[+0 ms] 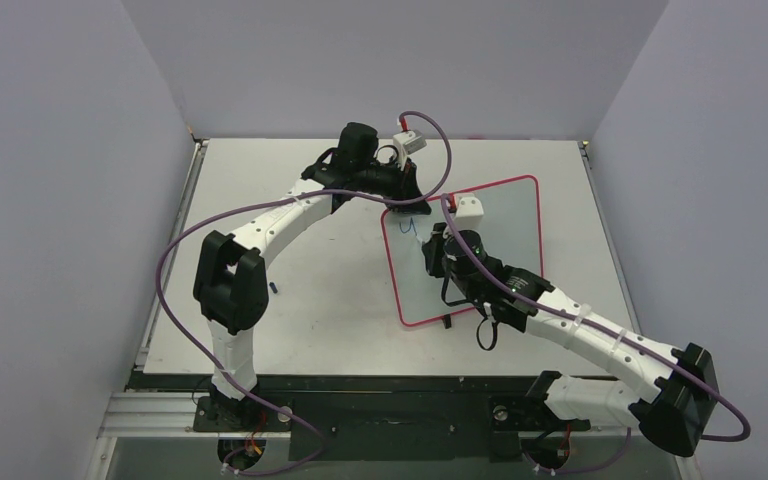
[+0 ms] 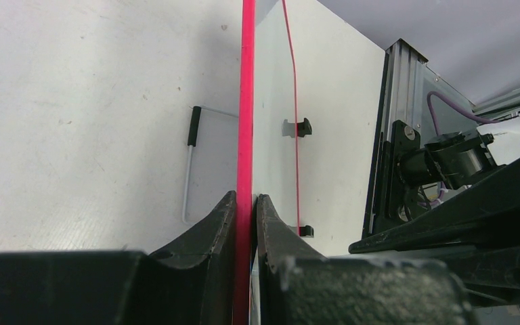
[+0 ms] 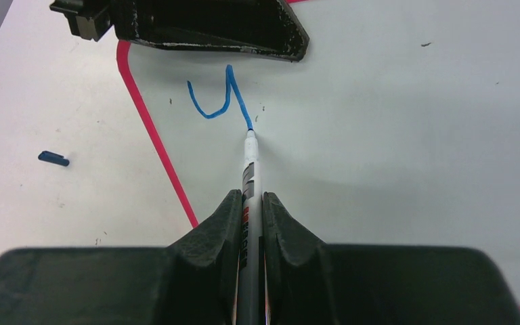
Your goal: Write a sentence on the whiteboard
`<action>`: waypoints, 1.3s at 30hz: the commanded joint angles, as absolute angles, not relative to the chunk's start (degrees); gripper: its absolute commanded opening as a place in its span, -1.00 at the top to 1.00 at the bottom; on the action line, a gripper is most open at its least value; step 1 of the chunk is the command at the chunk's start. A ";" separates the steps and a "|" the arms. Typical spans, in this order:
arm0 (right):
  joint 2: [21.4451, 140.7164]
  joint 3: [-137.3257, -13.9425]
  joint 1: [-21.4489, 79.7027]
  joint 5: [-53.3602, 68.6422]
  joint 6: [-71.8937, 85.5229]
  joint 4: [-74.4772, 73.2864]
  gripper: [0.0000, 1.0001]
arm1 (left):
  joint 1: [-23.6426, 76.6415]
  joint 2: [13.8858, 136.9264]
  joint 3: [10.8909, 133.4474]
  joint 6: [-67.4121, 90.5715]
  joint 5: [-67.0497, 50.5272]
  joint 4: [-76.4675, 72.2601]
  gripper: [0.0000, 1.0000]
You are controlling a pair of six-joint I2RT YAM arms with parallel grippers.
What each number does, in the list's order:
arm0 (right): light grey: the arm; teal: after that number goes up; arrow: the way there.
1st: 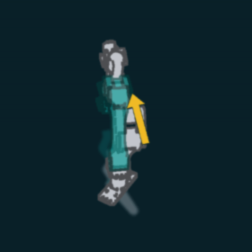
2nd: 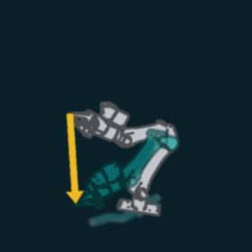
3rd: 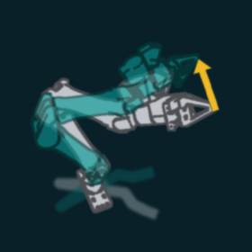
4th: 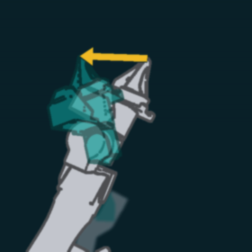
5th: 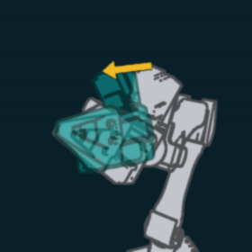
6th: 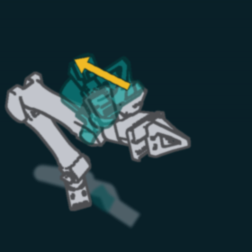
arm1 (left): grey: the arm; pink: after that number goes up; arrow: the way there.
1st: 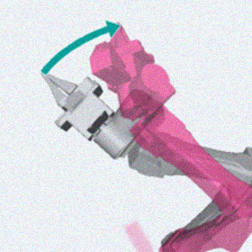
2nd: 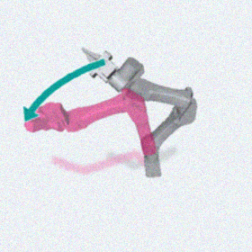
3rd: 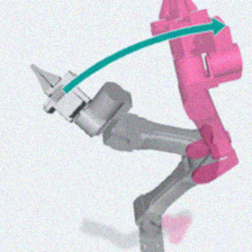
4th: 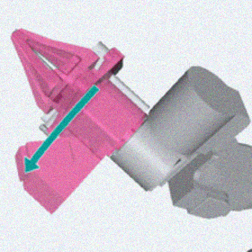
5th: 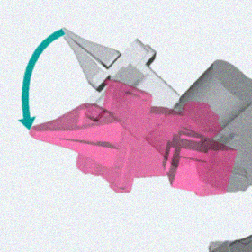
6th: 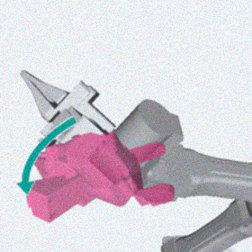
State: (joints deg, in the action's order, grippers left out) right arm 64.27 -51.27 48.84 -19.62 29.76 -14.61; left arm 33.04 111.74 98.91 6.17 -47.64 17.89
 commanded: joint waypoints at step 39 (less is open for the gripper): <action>61.82 -55.08 49.93 -14.31 26.56 -12.91 1.00 | 35.46 109.51 98.75 2.82 -49.09 19.60 1.00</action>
